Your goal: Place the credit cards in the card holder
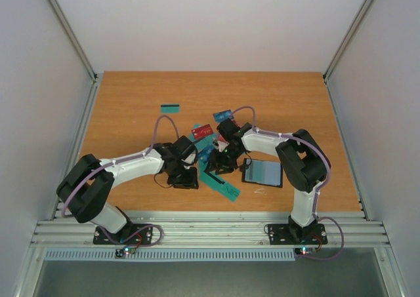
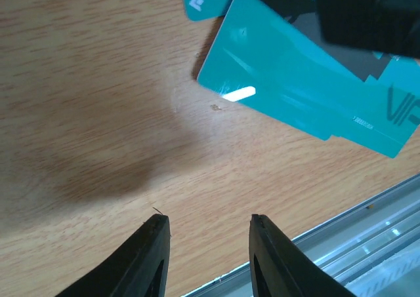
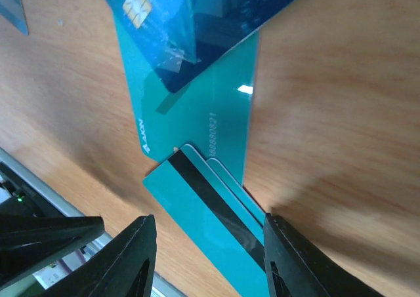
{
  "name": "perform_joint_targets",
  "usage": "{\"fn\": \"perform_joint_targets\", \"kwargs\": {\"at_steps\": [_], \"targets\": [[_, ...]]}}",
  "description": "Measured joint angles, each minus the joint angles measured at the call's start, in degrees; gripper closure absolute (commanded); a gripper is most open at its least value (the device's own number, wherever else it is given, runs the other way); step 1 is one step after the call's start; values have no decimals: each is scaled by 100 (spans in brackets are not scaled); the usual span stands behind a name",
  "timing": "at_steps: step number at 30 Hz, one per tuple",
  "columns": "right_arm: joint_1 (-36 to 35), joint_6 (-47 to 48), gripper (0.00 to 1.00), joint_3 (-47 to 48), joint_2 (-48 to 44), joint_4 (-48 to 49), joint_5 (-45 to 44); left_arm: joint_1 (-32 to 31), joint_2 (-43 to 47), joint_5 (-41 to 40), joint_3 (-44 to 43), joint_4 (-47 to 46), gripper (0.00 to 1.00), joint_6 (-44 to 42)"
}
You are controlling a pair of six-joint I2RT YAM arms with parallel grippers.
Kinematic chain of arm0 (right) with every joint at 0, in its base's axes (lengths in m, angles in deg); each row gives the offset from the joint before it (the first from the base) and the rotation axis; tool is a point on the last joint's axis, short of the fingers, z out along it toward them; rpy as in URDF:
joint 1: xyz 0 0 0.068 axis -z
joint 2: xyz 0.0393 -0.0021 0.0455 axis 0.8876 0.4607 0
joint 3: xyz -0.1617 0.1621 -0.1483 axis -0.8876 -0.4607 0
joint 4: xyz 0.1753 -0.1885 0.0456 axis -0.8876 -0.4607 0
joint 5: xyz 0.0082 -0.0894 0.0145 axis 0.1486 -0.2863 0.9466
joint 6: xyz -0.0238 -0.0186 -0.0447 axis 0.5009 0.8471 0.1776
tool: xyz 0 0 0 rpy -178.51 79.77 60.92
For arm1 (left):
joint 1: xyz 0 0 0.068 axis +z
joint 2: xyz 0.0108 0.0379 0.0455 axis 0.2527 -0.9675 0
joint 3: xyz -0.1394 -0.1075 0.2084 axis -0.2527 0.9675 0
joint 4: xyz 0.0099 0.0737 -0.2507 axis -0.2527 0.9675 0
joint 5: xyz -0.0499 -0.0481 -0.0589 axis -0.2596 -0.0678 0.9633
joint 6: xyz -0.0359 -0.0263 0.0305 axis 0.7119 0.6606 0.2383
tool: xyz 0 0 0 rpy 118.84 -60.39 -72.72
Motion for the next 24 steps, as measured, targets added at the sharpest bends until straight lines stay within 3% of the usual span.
{"fn": "perform_joint_targets", "kwargs": {"at_steps": [24], "targets": [[-855, -334, 54, -254, -216, 85, -142, 282, -2, 157, 372, -389, 69, 127]]}}
